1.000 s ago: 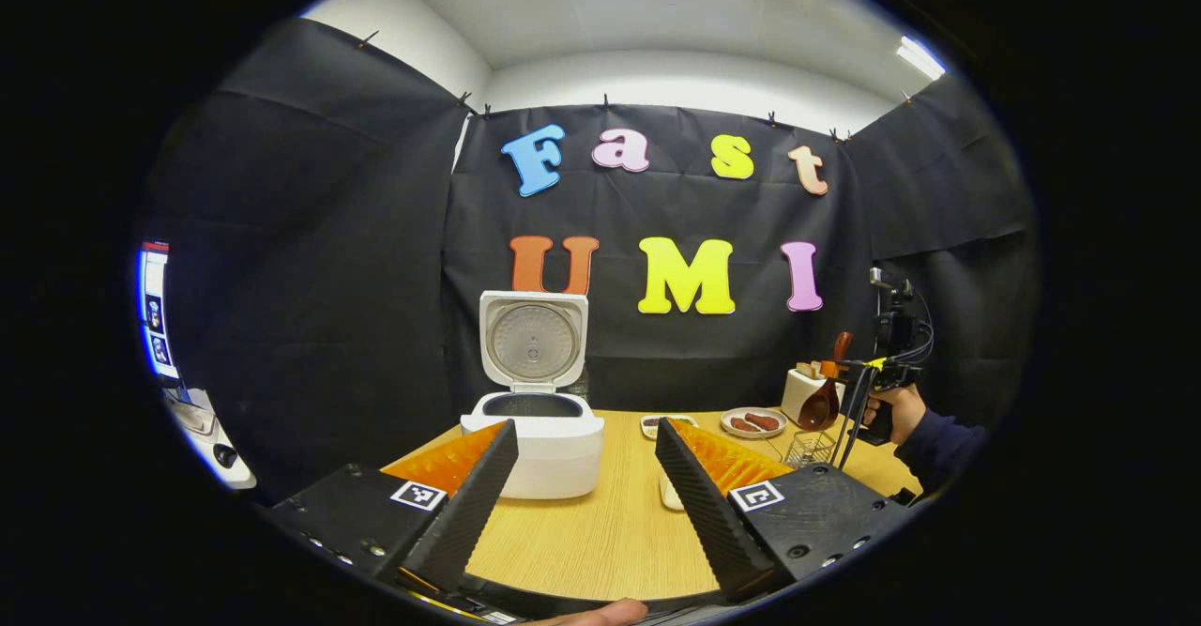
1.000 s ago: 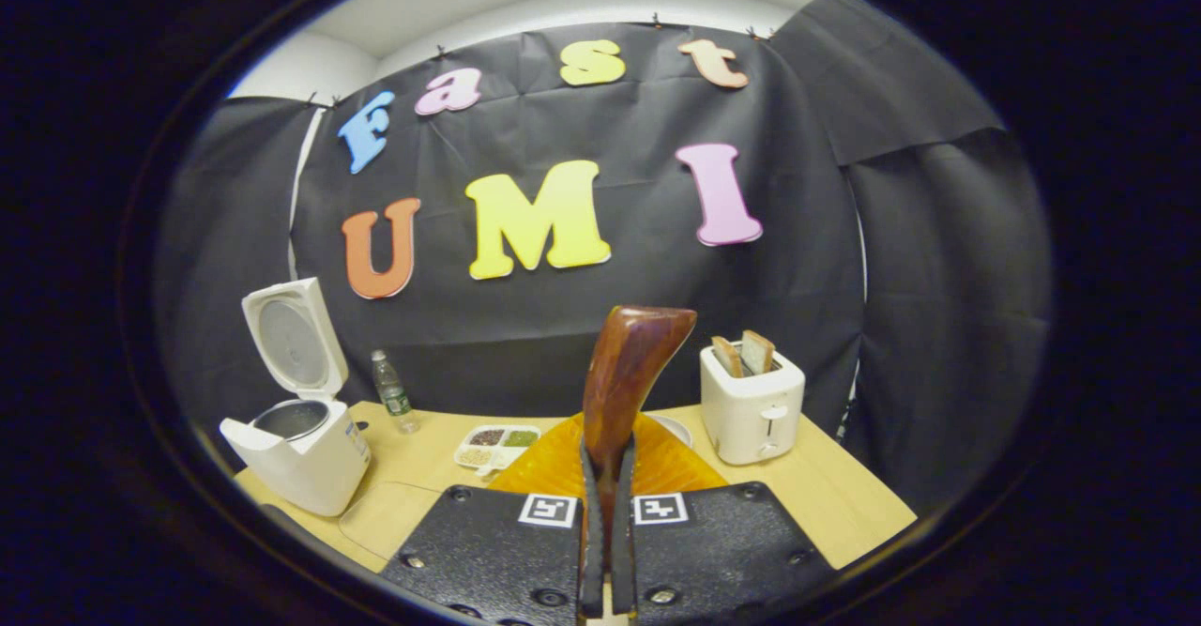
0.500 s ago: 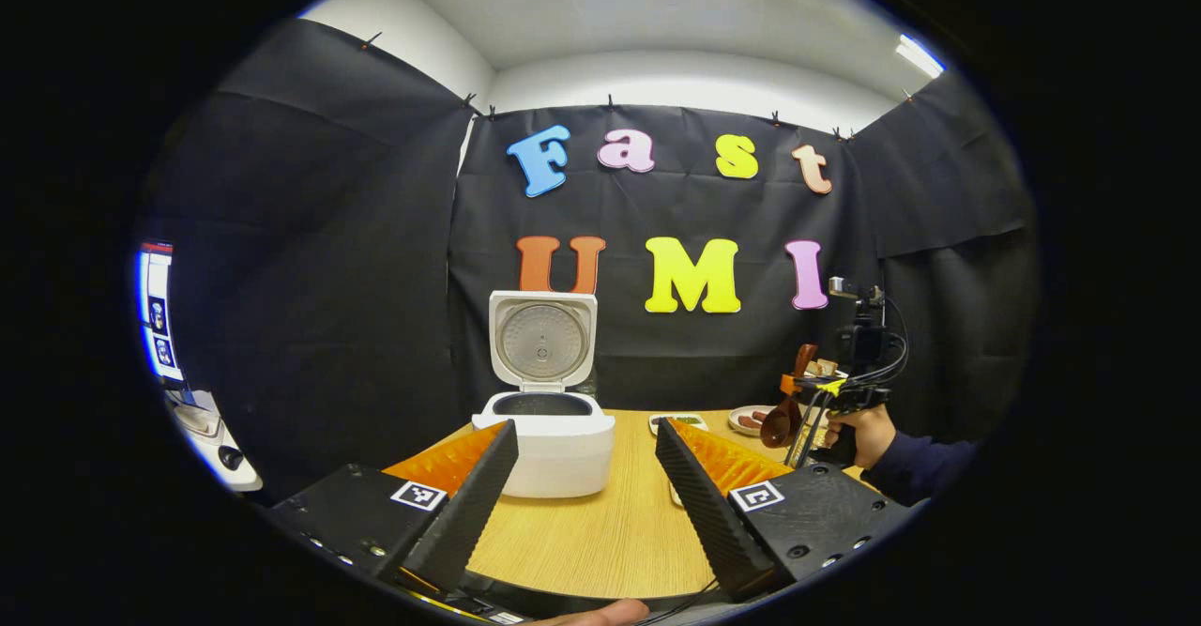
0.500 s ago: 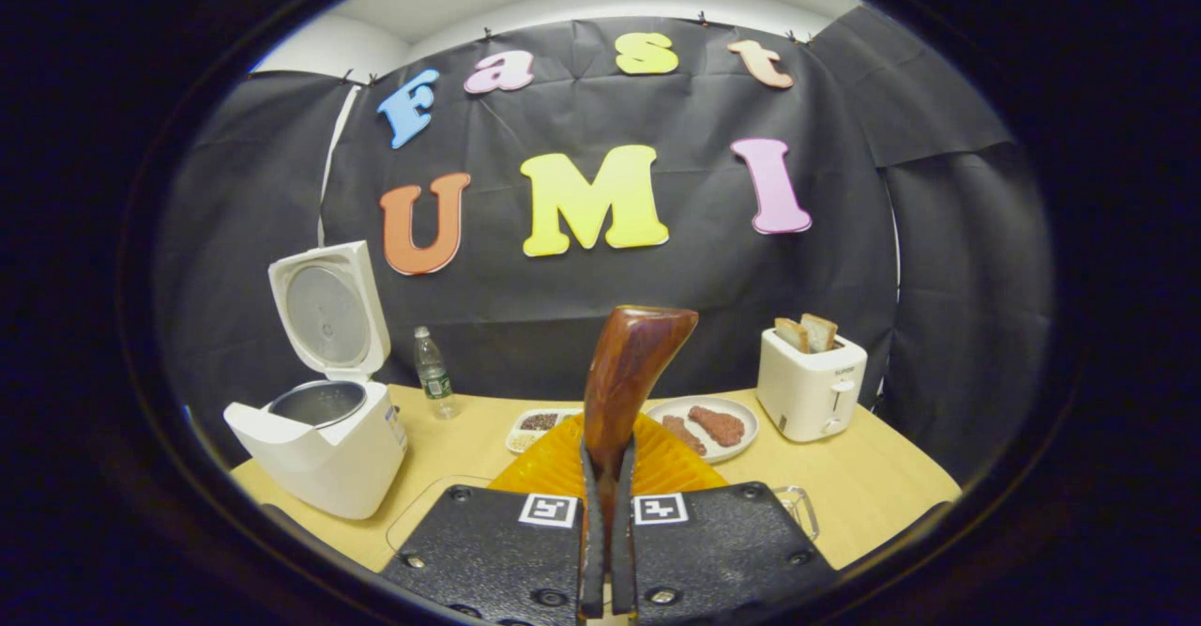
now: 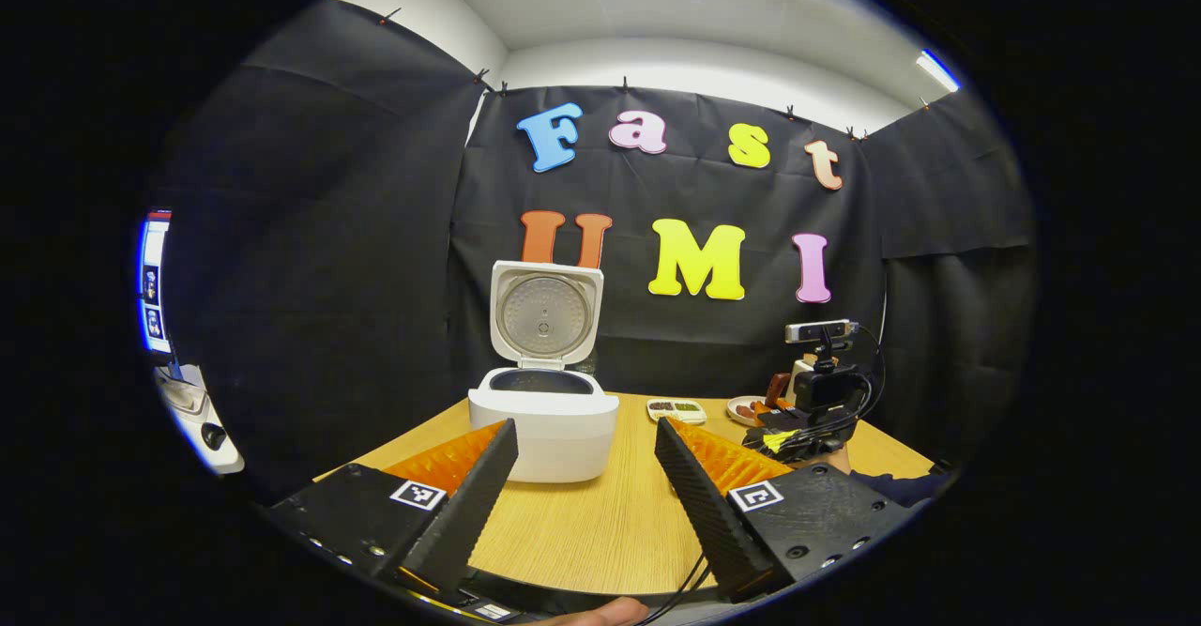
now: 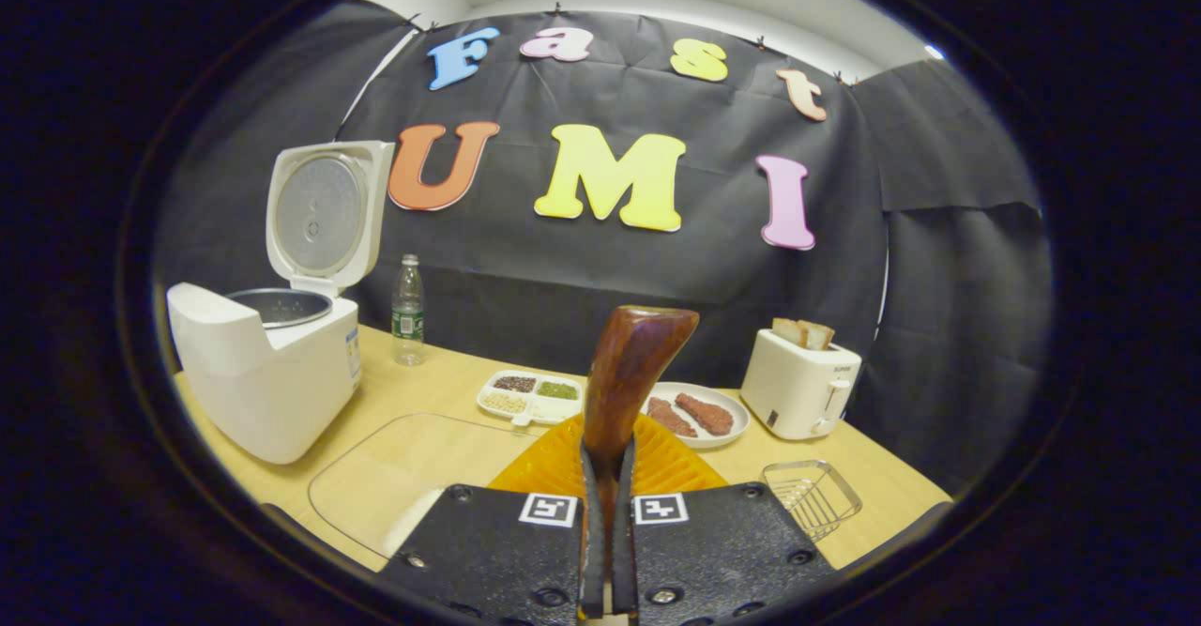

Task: Close the left gripper, press the button to open the rice cooker; take a wooden spoon from the chopstick holder with the right hand, scoop a spoonful of rice and pour it into the rice cooker, then put the wooden spoon back into the chopstick holder.

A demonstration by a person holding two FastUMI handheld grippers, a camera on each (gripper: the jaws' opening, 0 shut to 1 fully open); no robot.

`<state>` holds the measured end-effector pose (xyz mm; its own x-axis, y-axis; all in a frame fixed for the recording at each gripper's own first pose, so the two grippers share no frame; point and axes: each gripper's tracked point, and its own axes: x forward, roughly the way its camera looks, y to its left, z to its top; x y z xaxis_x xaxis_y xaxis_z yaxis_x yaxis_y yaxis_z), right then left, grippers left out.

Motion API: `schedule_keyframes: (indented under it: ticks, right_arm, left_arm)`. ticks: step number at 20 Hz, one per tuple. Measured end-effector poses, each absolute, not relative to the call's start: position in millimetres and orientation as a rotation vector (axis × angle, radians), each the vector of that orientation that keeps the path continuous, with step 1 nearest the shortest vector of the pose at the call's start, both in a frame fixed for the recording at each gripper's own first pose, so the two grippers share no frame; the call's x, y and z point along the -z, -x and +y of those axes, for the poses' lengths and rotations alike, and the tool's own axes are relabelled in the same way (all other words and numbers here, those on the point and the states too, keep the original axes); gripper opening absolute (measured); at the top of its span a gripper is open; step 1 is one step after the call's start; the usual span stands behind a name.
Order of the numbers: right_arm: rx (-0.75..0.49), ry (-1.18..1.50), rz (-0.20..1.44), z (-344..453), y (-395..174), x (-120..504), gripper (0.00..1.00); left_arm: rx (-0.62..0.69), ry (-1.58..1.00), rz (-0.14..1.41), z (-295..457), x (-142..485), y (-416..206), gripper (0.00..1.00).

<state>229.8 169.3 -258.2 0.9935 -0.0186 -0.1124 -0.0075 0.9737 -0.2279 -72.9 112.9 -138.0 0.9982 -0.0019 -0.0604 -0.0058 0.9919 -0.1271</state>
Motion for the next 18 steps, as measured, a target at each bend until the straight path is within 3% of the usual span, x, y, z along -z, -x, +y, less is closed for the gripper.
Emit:
schedule_keyframes:
  ticks: [5,18]
  right_arm:
    - [0.025,0.193,0.154,178,-221,277,0.09]
    - [-0.342,0.001,0.383,267,-199,293,0.09]
  left_arm:
    - [0.008,0.124,0.068,115,142,69,0.94]
    - [-0.005,0.116,0.083,120,148,69,0.94]
